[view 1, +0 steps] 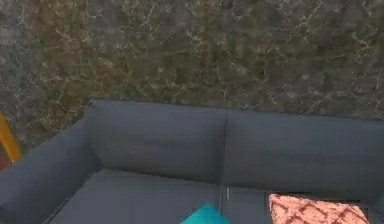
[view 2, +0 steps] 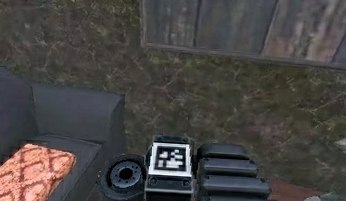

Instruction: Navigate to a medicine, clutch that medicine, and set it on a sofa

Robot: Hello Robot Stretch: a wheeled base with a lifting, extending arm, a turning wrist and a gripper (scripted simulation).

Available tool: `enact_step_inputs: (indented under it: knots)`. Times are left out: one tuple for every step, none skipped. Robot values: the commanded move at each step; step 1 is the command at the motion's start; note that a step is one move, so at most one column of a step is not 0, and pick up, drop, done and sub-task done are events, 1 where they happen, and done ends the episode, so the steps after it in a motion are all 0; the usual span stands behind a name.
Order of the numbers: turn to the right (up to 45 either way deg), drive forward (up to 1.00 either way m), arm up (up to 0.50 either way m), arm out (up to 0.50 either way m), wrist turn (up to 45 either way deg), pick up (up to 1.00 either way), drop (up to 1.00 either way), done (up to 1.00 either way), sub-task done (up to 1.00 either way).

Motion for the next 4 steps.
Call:
enact_step_inputs:
  knots:
    - [0.0, 0.30, 0.00, 0.00, 0.0, 0.00, 0.00, 0.00, 0.00]
    - [30.0, 0.00, 0.00, 0.00, 0.0, 0.00, 0.00, 0.00, 0.00]
    - [3.0, 0.00, 0.00, 0.00, 0.0, 0.00, 0.00, 0.00, 0.00]
    - [-30.0, 0.00, 0.00, 0.00, 0.0, 0.00, 0.00, 0.00, 0.00]
